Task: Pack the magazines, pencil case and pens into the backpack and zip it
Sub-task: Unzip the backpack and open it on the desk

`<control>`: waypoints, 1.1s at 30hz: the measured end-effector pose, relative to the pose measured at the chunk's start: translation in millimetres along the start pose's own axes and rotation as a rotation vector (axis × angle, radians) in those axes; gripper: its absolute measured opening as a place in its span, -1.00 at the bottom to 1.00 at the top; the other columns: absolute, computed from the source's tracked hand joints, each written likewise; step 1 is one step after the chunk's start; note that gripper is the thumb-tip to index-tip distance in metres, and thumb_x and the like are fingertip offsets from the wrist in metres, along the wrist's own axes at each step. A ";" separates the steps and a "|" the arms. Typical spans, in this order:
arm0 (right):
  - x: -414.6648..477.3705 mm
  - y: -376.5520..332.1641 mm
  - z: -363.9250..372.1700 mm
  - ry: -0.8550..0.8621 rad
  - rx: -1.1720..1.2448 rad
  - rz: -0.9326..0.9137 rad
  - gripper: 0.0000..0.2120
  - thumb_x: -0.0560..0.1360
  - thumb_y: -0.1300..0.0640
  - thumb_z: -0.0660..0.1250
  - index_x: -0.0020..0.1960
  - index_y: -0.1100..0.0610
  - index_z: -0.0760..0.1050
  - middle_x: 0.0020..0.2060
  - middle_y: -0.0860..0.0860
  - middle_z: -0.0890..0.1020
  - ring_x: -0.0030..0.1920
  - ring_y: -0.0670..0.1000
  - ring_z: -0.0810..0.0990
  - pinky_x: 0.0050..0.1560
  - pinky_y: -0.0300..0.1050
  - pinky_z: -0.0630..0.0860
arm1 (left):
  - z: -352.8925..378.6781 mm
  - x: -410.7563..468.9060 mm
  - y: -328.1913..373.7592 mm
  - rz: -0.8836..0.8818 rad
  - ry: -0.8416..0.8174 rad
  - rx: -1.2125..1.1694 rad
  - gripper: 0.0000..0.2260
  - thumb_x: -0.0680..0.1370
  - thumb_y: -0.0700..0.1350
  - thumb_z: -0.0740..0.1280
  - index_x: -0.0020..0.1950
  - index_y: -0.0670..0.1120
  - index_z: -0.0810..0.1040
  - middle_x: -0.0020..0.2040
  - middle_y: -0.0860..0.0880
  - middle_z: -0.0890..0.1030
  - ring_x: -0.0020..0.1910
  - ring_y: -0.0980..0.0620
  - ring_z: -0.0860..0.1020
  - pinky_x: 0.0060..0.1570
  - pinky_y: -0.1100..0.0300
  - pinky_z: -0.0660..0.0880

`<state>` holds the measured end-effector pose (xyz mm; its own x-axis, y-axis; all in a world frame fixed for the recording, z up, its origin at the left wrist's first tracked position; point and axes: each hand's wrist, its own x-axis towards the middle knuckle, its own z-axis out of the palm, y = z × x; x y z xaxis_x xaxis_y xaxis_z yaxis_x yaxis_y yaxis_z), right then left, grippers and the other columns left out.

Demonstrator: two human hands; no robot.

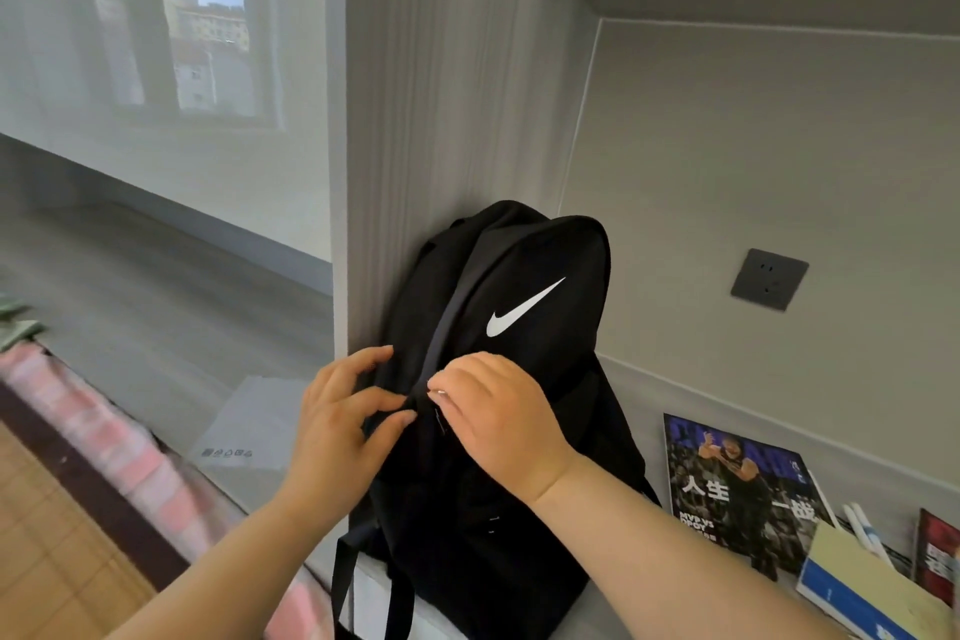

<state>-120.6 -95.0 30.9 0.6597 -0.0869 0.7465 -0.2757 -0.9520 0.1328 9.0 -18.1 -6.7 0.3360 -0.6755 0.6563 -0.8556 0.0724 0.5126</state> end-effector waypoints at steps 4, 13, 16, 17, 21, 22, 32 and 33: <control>11.2 2.6 -16.4 0.068 0.199 0.274 -0.87 0.41 0.20 0.30 -0.24 0.24 0.58 -0.35 0.09 0.67 -0.32 0.07 0.63 -0.25 -0.20 0.51 | -2.9 0.4 0.7 0.093 -0.010 0.070 -0.95 0.24 -0.21 0.46 -0.36 -0.16 0.63 -0.05 -0.22 0.63 0.03 -0.15 0.52 -0.03 -0.03 0.34; 47.8 34.8 -46.7 0.031 0.288 0.451 -0.87 0.47 0.18 0.29 -0.07 0.19 0.58 -0.18 0.02 0.64 -0.22 -0.14 0.49 -0.21 -0.44 0.39 | -19.1 24.1 36.3 0.131 0.007 0.213 -0.52 0.42 0.22 0.16 0.08 -0.09 0.59 0.06 -0.08 0.63 0.10 -0.07 0.54 0.12 0.05 0.28; 51.8 34.3 -42.6 0.044 0.267 0.388 -0.88 0.47 0.19 0.30 -0.08 0.20 0.58 -0.18 0.06 0.65 -0.19 -0.12 0.50 -0.18 -0.33 0.43 | -19.0 53.5 53.7 0.063 0.023 0.168 -0.69 0.42 0.12 0.34 -0.01 -0.08 0.64 0.03 -0.03 0.66 0.12 -0.06 0.53 0.12 0.17 0.20; 53.6 36.2 -42.1 0.049 0.269 0.394 -0.88 0.46 0.18 0.30 -0.08 0.20 0.58 -0.20 0.05 0.64 -0.19 -0.11 0.50 -0.18 -0.32 0.44 | -18.2 60.8 55.9 0.033 0.019 0.137 -0.77 0.43 0.06 0.36 -0.08 -0.08 0.65 0.01 0.00 0.66 0.12 -0.02 0.50 0.10 0.21 0.17; 64.5 56.1 -44.7 0.073 0.357 0.546 -0.90 0.44 0.16 0.31 -0.25 0.05 0.52 -0.41 -0.18 0.51 -0.35 -0.20 0.47 -0.34 -0.50 0.39 | -14.2 64.6 52.1 0.067 0.021 0.175 -0.90 0.40 -0.10 0.42 -0.28 -0.10 0.64 -0.07 -0.01 0.67 0.06 -0.06 0.53 0.08 0.14 0.17; 68.9 64.4 -47.0 0.087 0.369 0.598 -0.85 0.43 0.16 0.31 -0.31 0.01 0.48 -0.44 -0.21 0.49 -0.36 -0.22 0.46 -0.36 -0.50 0.38 | -13.9 63.1 50.3 0.080 0.025 0.194 -0.91 0.38 -0.14 0.44 -0.32 -0.10 0.62 -0.10 -0.02 0.68 0.02 -0.09 0.56 0.06 0.10 0.21; 74.9 138.5 -51.0 0.113 0.442 0.818 -0.82 0.43 0.15 0.31 -0.34 0.08 0.44 -0.26 0.09 0.63 -0.20 0.05 0.55 -0.26 -0.17 0.37 | -18.8 64.1 59.6 0.035 -0.038 0.350 -0.79 0.41 0.01 0.29 -0.26 -0.09 0.61 -0.16 -0.03 0.69 -0.09 -0.09 0.65 -0.12 0.04 0.51; 75.0 137.9 -50.2 0.110 0.445 0.780 -0.78 0.43 0.14 0.31 -0.38 0.02 0.40 -0.26 0.07 0.65 -0.21 0.04 0.56 -0.25 -0.17 0.39 | -17.1 69.1 66.3 0.035 -0.028 0.366 -0.70 0.42 0.09 0.21 -0.15 -0.08 0.63 -0.12 -0.03 0.69 -0.06 -0.08 0.65 -0.08 0.03 0.51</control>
<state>-144.3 -218.0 138.0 0.3221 -0.7480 0.5803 -0.3055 -0.6623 -0.6841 -17.8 -47.5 82.2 0.2977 -0.6972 0.6522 -0.9522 -0.1680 0.2550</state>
